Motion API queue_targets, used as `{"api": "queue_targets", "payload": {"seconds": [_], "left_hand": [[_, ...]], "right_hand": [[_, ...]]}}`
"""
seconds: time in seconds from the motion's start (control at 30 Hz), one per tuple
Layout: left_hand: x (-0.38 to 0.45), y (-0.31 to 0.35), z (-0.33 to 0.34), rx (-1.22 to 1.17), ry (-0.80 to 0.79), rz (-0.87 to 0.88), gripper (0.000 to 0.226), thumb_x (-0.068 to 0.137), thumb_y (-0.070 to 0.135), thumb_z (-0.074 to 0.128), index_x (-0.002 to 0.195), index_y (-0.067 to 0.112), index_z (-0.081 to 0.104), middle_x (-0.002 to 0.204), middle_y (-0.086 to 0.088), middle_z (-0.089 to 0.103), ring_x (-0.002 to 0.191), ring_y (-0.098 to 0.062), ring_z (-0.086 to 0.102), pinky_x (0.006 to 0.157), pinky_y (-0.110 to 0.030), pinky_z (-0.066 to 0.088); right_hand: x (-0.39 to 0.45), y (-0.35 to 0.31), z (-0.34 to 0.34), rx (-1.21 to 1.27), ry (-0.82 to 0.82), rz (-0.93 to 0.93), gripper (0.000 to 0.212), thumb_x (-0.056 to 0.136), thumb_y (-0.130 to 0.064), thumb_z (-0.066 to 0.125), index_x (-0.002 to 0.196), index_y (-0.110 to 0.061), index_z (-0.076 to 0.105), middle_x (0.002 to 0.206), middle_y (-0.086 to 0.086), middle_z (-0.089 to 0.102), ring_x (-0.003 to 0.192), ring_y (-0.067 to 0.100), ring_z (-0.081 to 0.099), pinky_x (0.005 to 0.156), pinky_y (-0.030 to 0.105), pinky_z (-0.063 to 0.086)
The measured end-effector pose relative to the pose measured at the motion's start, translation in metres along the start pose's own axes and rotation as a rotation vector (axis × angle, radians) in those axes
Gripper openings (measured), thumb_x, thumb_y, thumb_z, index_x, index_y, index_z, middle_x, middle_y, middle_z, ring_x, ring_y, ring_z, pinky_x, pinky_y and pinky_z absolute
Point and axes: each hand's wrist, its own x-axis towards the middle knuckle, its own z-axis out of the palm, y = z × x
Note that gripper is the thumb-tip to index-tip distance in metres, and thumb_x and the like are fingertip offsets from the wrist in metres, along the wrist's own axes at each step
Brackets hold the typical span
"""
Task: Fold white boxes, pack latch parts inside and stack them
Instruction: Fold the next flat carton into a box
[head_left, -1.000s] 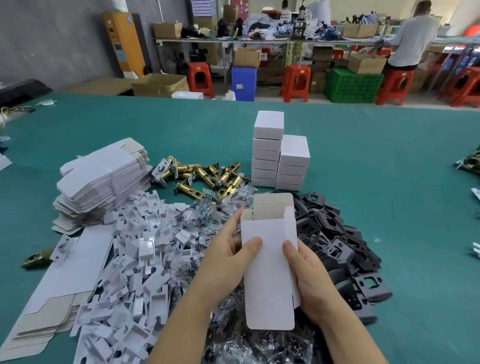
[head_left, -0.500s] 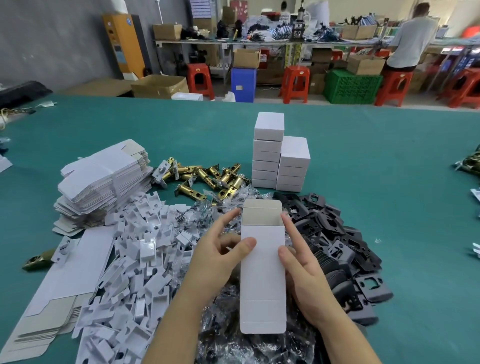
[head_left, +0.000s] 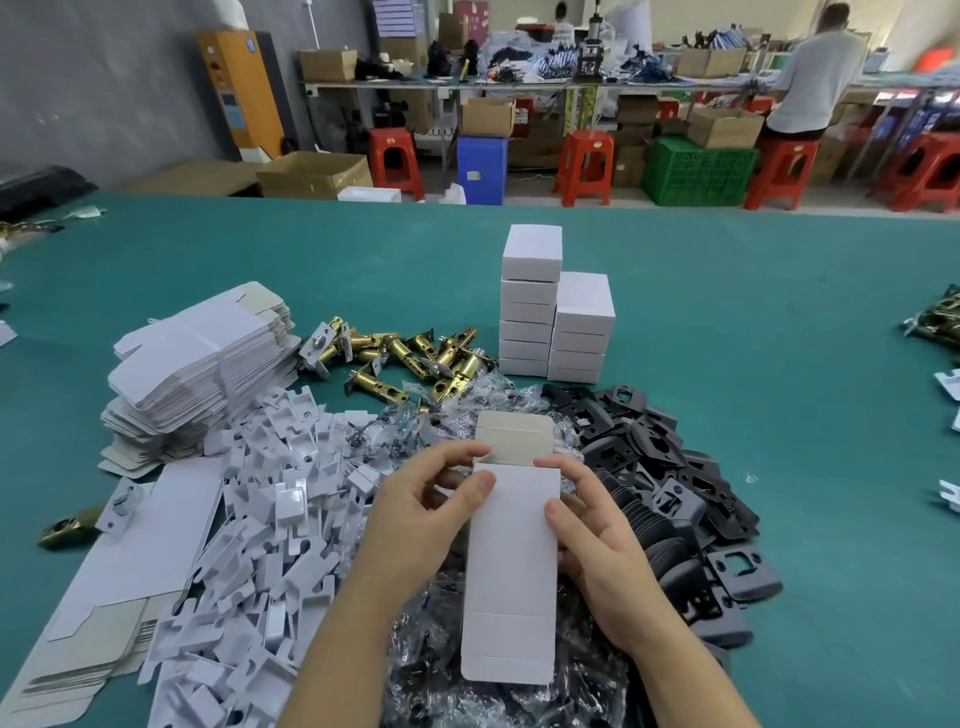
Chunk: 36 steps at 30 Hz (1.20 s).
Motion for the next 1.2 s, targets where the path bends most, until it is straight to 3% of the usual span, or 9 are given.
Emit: {"api": "queue_targets", "payload": {"seconds": [0.13,0.3,0.4,0.53,0.7,0.83,0.97,1.1,1.2], "left_hand": [[0.0001,-0.0002,-0.0011,0.022,0.001,-0.004,0.008,0.091,0.032,0.075,0.096,0.038,0.075,0.088,0.012,0.071,0.076,-0.002,0.063,0.061,-0.018,0.051],[0.0006,0.0002,-0.0011,0.015,0.006,-0.028,0.009,0.093,0.028,0.073,0.093,0.037,0.076,0.091,0.006,0.073,0.079,-0.007,0.067,0.062,-0.02,0.053],[0.0002,0.0018,0.0005,0.0,-0.002,-0.033,0.008,0.091,0.03,0.074,0.092,0.037,0.076,0.087,0.006,0.072,0.07,-0.002,0.063,0.057,-0.018,0.05],[0.0001,0.003,0.0025,-0.065,-0.007,-0.042,0.011,0.083,0.041,0.073,0.091,0.034,0.078,0.09,0.004,0.073,0.076,-0.005,0.064,0.06,-0.02,0.05],[0.0004,0.0014,0.0029,-0.05,-0.02,-0.042,0.004,0.089,0.036,0.076,0.092,0.034,0.077,0.091,0.005,0.073,0.079,-0.008,0.065,0.063,-0.024,0.052],[0.0007,0.0006,0.0049,-0.101,0.024,-0.04,0.02,0.08,0.039,0.076,0.097,0.041,0.065,0.09,0.004,0.07,0.082,-0.014,0.065,0.071,-0.033,0.058],[0.0007,0.0001,0.0033,-0.084,-0.033,-0.036,0.038,0.088,0.037,0.076,0.118,0.052,0.059,0.092,0.005,0.069,0.083,-0.017,0.067,0.072,-0.033,0.06],[0.0004,0.0017,0.0019,0.027,-0.063,-0.026,0.013,0.093,0.032,0.071,0.099,0.042,0.075,0.098,0.008,0.07,0.088,-0.014,0.066,0.073,-0.03,0.058],[-0.0026,0.0076,0.0028,-0.04,-0.077,-0.057,0.014,0.094,0.036,0.065,0.087,0.03,0.076,0.081,0.003,0.07,0.068,-0.009,0.065,0.057,-0.018,0.051]], "right_hand": [[0.0003,0.001,-0.0004,0.012,0.002,-0.005,0.032,0.091,-0.026,0.065,0.122,-0.035,0.067,0.112,0.005,0.074,0.099,0.022,0.071,0.073,0.036,0.061],[0.002,0.0003,-0.0009,0.051,0.056,-0.01,0.036,0.085,-0.038,0.074,0.119,-0.028,0.072,0.116,0.005,0.072,0.1,0.025,0.068,0.073,0.039,0.062],[0.0044,0.0007,-0.0037,0.126,0.088,-0.002,0.033,0.085,-0.033,0.078,0.115,-0.02,0.078,0.128,-0.007,0.071,0.104,0.026,0.072,0.065,0.034,0.062],[0.0067,0.0015,-0.0065,0.175,0.092,0.014,0.038,0.078,-0.031,0.077,0.113,-0.017,0.079,0.137,-0.014,0.065,0.108,0.027,0.073,0.061,0.035,0.064],[0.0065,0.0025,-0.0083,0.166,0.113,0.003,0.032,0.081,-0.026,0.076,0.111,-0.016,0.078,0.125,-0.002,0.072,0.097,0.03,0.074,0.061,0.037,0.063],[0.0057,0.003,-0.007,0.192,0.109,-0.055,0.02,0.084,-0.014,0.073,0.103,-0.018,0.072,0.102,-0.002,0.072,0.083,0.021,0.072,0.057,0.036,0.062],[0.0055,0.0045,-0.0084,0.2,0.103,-0.063,0.026,0.084,-0.013,0.075,0.108,-0.021,0.069,0.104,0.001,0.07,0.085,0.02,0.071,0.055,0.035,0.061],[0.0056,0.0066,-0.0093,0.15,0.124,-0.04,0.031,0.084,-0.017,0.074,0.115,-0.021,0.074,0.108,0.003,0.072,0.087,0.022,0.072,0.06,0.037,0.062],[0.0052,0.0064,-0.0078,0.097,0.116,-0.043,0.023,0.086,-0.02,0.075,0.108,-0.016,0.077,0.107,0.009,0.073,0.082,0.022,0.071,0.058,0.033,0.06]]}}
